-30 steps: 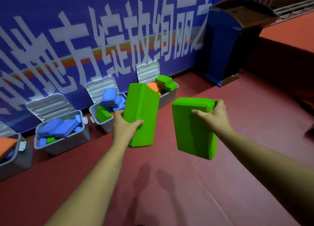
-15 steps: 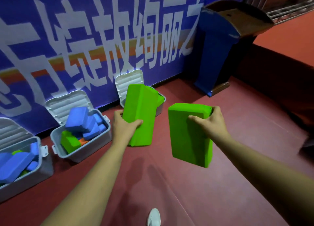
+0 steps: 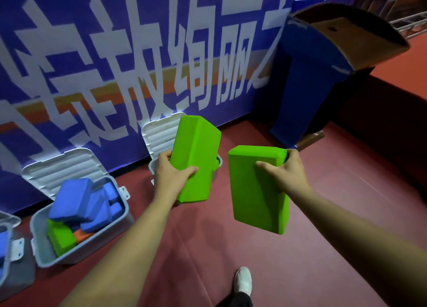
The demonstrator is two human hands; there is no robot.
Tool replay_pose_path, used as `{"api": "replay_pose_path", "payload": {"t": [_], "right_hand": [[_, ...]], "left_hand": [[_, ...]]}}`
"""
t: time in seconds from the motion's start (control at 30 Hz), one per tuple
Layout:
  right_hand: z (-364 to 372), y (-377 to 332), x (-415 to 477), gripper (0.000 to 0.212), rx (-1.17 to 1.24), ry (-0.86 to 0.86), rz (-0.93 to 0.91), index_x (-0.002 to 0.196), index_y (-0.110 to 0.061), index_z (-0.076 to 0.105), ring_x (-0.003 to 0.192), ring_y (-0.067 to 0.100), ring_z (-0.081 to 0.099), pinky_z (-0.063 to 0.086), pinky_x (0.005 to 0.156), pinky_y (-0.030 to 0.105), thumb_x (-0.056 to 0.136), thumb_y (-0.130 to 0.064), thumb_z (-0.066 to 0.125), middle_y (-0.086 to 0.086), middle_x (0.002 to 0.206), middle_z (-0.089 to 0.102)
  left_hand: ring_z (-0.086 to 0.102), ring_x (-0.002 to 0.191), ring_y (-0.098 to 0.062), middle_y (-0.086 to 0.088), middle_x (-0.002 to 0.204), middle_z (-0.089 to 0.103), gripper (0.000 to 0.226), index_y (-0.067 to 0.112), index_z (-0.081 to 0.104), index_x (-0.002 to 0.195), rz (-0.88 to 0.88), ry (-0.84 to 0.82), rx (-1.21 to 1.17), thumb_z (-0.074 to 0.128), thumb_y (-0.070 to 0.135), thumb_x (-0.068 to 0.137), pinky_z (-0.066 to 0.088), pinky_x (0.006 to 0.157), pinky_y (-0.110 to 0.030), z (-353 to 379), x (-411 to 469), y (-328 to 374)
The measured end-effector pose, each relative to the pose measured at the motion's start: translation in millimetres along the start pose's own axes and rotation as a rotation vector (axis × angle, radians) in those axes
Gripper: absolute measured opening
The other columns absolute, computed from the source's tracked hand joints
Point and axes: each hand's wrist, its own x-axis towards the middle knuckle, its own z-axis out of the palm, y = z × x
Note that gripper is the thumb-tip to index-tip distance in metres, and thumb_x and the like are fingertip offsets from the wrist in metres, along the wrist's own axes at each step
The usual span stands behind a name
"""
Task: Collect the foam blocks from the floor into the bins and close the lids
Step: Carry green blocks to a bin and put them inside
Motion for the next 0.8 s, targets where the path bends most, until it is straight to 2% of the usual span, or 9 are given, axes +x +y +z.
{"api": "replay_pose_path", "payload": {"t": [0.07,0.13,0.23,0.33,0.43,0.53,0.6,0.7,0.8], "right_hand": [[22,-4,54,0.074,-0.015,-0.063,-0.008,0.105,-0.018,0.046,0.095,0.020,0.063,0.055,0.083,0.040,0.055,-0.051,0.090,0.005,0.105,0.062],[46,-13,104,0.070,-0.025,-0.122,-0.036,0.106,-0.015,0.047,0.095,0.019,0.061,0.050,0.081,0.033,0.060,-0.043,0.092,0.004,0.107,0.061],[86,-33,173,0.068,-0.052,-0.231,-0.045,0.107,-0.014,0.047,0.092,0.016,0.059,0.044,0.077,0.027,0.063,-0.042,0.091,0.003,0.108,0.059],[129,-45,235,0.070,-0.055,-0.314,-0.028,0.104,-0.014,0.047,0.090,0.016,0.061,0.047,0.074,0.029,0.061,-0.050,0.090,0.005,0.107,0.061],[177,-51,292,0.072,-0.088,-0.386,-0.008,0.102,-0.017,0.049,0.092,0.018,0.063,0.053,0.078,0.035,0.057,-0.061,0.086,0.003,0.105,0.062],[228,-44,350,0.077,-0.092,-0.404,0.046,0.103,-0.020,0.058,0.090,0.017,0.067,0.058,0.081,0.040,0.050,-0.072,0.080,-0.001,0.100,0.068],[267,-32,392,0.068,-0.098,-0.422,0.097,0.103,-0.018,0.064,0.084,0.013,0.070,0.059,0.078,0.037,0.058,-0.065,0.083,-0.002,0.095,0.072],[321,-13,449,0.048,-0.116,-0.439,0.151,0.101,-0.015,0.067,0.081,0.010,0.069,0.054,0.070,0.027,0.071,-0.049,0.083,-0.002,0.093,0.073],[377,14,504,0.045,-0.165,-0.475,0.189,0.102,-0.013,0.068,0.081,0.012,0.069,0.055,0.073,0.029,0.075,-0.046,0.082,-0.001,0.091,0.072]], "left_hand": [[0.056,0.099,-0.020,-0.002,0.113,0.058,0.068,0.017,0.049,0.117,-0.039,0.049,0.010,0.090,0.020,0.063,0.041,0.080,-0.029,14,34,2],[0.055,0.101,-0.019,-0.001,0.115,0.057,0.069,0.016,0.049,0.118,-0.069,0.107,0.010,0.090,0.018,0.063,0.038,0.079,-0.027,23,67,3],[0.055,0.096,-0.017,0.003,0.107,0.056,0.067,0.014,0.049,0.119,-0.156,0.199,-0.009,0.089,0.016,0.065,0.037,0.077,-0.026,30,112,1],[0.058,0.096,-0.018,0.003,0.106,0.058,0.064,0.015,0.049,0.116,-0.215,0.257,-0.033,0.089,0.014,0.065,0.040,0.078,-0.027,37,158,-9],[0.056,0.094,-0.015,0.004,0.105,0.057,0.063,0.014,0.049,0.116,-0.267,0.276,-0.042,0.088,0.013,0.067,0.039,0.077,-0.025,49,217,-20],[0.056,0.091,-0.014,0.007,0.099,0.056,0.062,0.013,0.050,0.117,-0.286,0.288,-0.061,0.088,0.012,0.068,0.037,0.073,-0.021,68,285,-40],[0.056,0.089,-0.013,0.009,0.096,0.057,0.060,0.013,0.051,0.116,-0.319,0.292,-0.071,0.087,0.011,0.068,0.036,0.069,-0.020,83,338,-62],[0.058,0.092,-0.016,0.001,0.104,0.060,0.061,0.012,0.053,0.114,-0.372,0.284,-0.074,0.089,0.012,0.065,0.038,0.071,-0.022,105,416,-98],[0.063,0.097,-0.023,0.000,0.101,0.060,0.064,0.019,0.050,0.109,-0.420,0.262,-0.055,0.091,0.015,0.060,0.045,0.077,-0.028,131,484,-140]]}}
